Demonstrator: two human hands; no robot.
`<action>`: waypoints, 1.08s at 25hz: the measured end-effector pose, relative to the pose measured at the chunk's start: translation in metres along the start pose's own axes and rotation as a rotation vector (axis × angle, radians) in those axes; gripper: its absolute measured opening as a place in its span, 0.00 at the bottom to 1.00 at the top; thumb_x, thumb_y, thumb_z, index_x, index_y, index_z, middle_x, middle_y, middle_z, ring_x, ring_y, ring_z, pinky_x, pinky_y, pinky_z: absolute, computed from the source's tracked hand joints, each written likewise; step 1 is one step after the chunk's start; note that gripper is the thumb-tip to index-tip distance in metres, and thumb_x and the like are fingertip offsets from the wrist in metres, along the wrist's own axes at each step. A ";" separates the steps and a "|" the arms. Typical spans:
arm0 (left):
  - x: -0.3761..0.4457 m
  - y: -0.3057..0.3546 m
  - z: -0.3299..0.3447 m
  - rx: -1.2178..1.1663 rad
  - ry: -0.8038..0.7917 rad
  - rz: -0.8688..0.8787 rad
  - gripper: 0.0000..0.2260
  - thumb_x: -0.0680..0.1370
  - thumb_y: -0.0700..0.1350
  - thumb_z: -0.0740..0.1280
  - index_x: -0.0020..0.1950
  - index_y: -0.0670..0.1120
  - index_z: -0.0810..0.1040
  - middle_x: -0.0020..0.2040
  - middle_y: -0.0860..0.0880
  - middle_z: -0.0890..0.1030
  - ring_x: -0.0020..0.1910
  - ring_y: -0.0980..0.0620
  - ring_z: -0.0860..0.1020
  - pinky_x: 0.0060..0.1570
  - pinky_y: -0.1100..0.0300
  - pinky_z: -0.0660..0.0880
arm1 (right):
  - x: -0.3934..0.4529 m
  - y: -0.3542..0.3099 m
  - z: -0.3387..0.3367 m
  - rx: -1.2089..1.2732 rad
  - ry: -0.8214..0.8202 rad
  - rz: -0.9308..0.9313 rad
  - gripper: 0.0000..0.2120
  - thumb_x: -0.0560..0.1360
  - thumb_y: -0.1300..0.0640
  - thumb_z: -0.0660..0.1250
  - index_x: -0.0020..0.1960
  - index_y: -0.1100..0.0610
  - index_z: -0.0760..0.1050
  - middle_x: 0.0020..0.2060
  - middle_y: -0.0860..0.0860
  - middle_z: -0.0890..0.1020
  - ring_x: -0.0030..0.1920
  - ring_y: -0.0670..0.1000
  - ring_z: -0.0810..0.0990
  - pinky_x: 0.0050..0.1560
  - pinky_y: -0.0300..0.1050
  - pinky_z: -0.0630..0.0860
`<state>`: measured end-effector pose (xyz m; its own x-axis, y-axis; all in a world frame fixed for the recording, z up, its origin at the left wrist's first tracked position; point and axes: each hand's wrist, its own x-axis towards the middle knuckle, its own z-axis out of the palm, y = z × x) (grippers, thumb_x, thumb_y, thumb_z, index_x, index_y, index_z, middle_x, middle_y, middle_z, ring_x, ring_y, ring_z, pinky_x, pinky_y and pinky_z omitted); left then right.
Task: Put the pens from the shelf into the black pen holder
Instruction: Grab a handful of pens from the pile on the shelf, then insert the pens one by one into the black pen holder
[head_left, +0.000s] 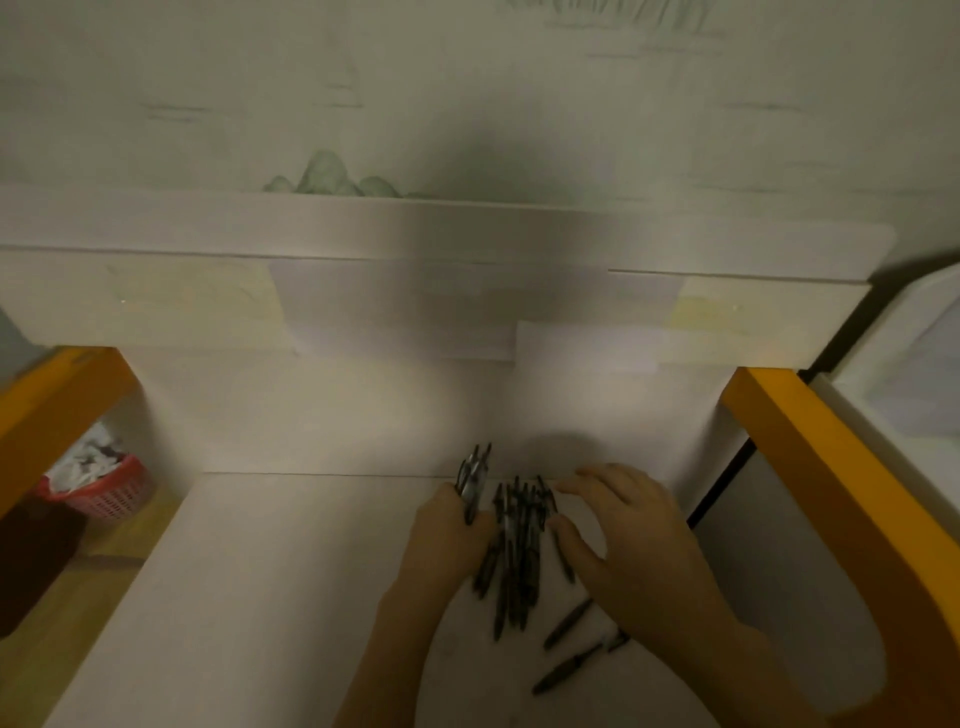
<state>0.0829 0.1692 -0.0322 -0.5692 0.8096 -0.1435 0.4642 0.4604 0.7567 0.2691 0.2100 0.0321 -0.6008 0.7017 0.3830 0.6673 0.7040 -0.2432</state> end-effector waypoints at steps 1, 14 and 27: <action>-0.004 0.002 0.000 0.004 0.026 0.016 0.07 0.78 0.44 0.64 0.46 0.42 0.68 0.39 0.48 0.74 0.34 0.53 0.74 0.28 0.65 0.70 | -0.003 -0.005 -0.002 -0.016 0.014 0.003 0.15 0.74 0.46 0.63 0.56 0.50 0.79 0.53 0.48 0.81 0.54 0.52 0.78 0.58 0.48 0.70; -0.076 0.075 -0.016 -0.040 0.061 0.242 0.06 0.81 0.50 0.60 0.52 0.48 0.67 0.40 0.48 0.78 0.35 0.50 0.78 0.32 0.57 0.74 | -0.049 0.008 -0.088 -0.084 0.092 0.014 0.18 0.76 0.42 0.60 0.63 0.46 0.74 0.60 0.45 0.77 0.63 0.49 0.72 0.65 0.42 0.63; -0.262 0.359 0.173 -0.103 -0.003 0.716 0.05 0.79 0.51 0.65 0.50 0.51 0.72 0.38 0.52 0.75 0.33 0.57 0.74 0.28 0.66 0.68 | -0.235 0.255 -0.291 -0.143 0.375 0.210 0.19 0.77 0.44 0.62 0.65 0.48 0.74 0.63 0.46 0.76 0.65 0.49 0.72 0.67 0.44 0.63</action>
<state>0.5162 0.1848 0.1663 -0.1470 0.9010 0.4082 0.6562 -0.2200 0.7219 0.7078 0.1928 0.1393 -0.2626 0.7213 0.6410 0.8275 0.5099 -0.2348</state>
